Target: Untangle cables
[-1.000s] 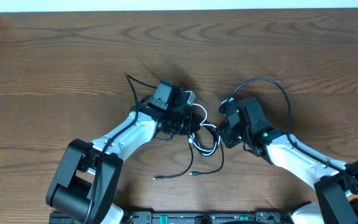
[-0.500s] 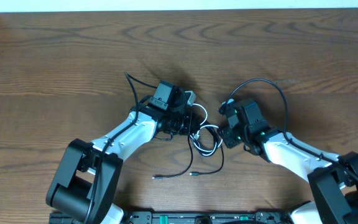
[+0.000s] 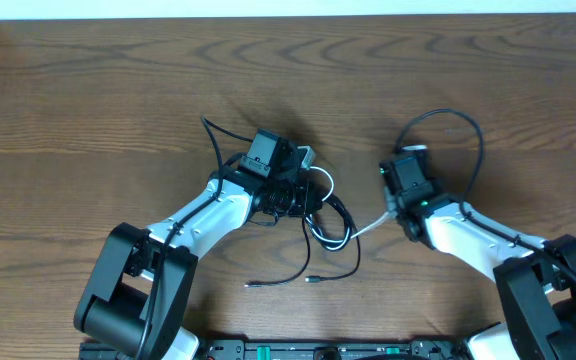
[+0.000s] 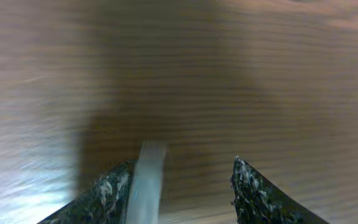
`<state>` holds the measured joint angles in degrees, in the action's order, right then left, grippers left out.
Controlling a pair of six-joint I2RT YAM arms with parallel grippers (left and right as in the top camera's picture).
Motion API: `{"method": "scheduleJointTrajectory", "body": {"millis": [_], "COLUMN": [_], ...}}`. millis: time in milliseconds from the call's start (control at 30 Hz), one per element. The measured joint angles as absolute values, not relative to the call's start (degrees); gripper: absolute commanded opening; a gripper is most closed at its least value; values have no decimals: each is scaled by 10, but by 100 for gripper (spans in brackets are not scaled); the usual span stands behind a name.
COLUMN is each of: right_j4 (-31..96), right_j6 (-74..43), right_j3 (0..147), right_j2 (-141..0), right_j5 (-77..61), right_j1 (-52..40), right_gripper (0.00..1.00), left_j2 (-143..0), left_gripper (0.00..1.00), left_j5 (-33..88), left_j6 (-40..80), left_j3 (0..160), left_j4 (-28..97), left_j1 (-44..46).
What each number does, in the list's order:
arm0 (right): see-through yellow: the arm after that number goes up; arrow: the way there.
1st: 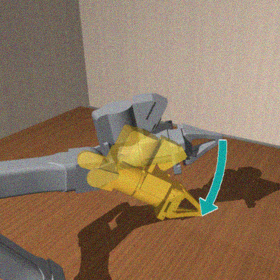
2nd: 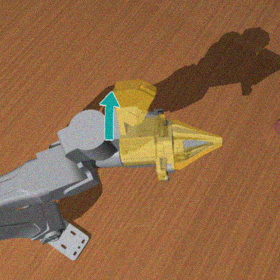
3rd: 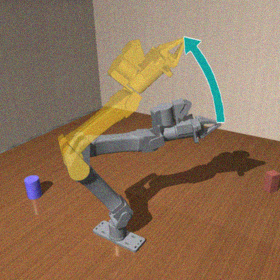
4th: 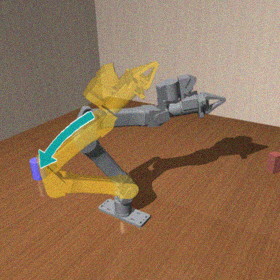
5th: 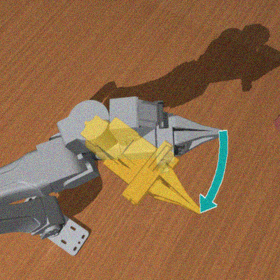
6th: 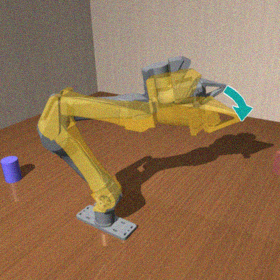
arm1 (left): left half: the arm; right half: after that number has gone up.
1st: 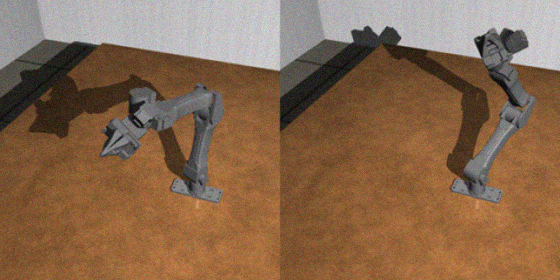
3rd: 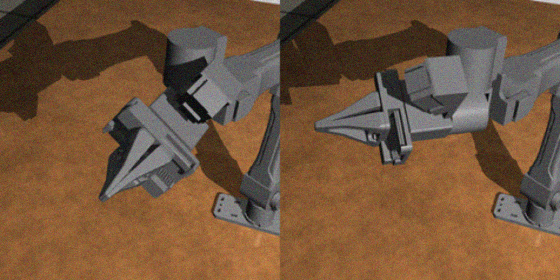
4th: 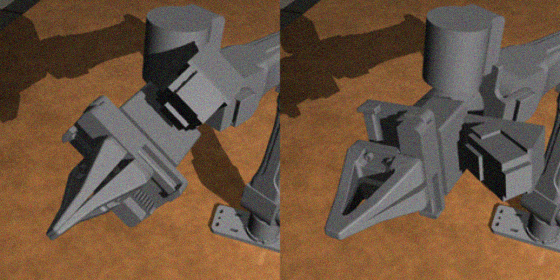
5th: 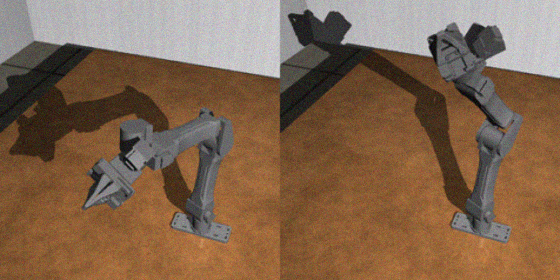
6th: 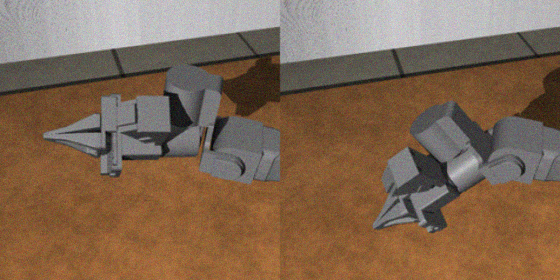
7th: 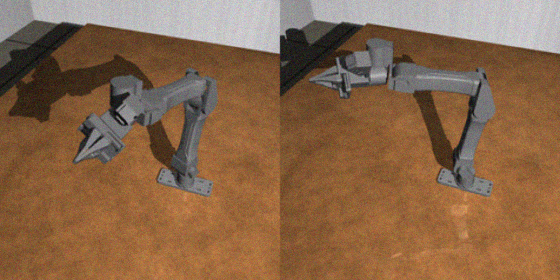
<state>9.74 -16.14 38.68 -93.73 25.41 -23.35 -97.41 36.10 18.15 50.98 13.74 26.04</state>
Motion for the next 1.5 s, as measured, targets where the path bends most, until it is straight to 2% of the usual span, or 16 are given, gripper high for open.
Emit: {"method": "scheduleJointTrajectory", "body": {"millis": [367,533,700,867,967,1200,1500], "right_j4": [106,221,243,238,240,213,120], "right_j6": [-145,-95,-6,83,111,157,175], "right_j3": [389,403,419,436,436,435,435], "right_j2": [-932,-884,-790,-734,-750,-827,-922], "right_j5": [222,117,-38,-203,-252,-299,-314], "right_j1": [-220,-221,-221,-221,-221,-230,-235], "right_gripper": [51,53,52,41,35,36,36], "left_j2": [-974,-974,-974,-974,-974,-974,-974], "left_gripper": [7,8,8,8,8,8,8], "left_j5": [344,342,339,339,340,362,385], "left_j6": [186,191,194,195,195,190,183], "left_j3": [510,510,510,510,510,510,510], "left_j4": [144,142,132,127,124,103,98], "left_j1": [260,261,260,260,260,260,260]}}
